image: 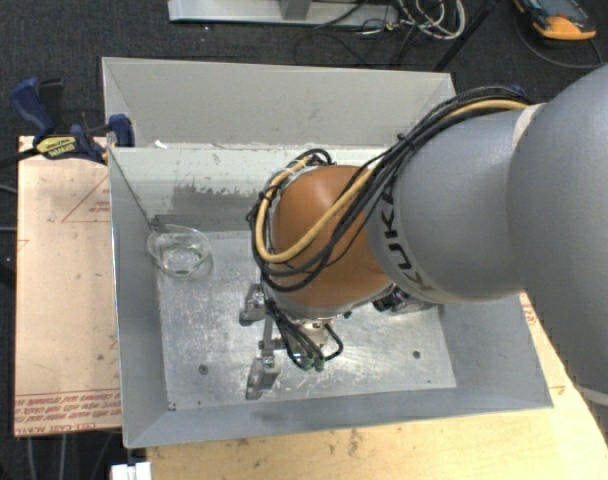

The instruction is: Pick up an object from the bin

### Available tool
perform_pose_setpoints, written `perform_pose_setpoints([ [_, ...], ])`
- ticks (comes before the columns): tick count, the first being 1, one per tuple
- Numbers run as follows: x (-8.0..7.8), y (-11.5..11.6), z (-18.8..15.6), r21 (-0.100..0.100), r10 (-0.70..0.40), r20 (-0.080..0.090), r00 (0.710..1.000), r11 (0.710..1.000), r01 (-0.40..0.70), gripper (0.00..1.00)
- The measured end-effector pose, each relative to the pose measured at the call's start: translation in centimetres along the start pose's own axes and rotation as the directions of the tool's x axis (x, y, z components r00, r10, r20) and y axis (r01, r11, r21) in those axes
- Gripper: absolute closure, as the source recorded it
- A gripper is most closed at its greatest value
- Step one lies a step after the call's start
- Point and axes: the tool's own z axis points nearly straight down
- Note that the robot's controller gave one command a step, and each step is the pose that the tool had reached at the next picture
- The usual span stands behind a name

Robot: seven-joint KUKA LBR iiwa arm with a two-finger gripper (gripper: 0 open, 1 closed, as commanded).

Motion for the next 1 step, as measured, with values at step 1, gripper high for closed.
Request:
perform_pose_setpoints([
  [1,-0.21,-0.06,-0.31,-0.001,0.003,0.007,1.0,1.0,-0.003,0.0],
])
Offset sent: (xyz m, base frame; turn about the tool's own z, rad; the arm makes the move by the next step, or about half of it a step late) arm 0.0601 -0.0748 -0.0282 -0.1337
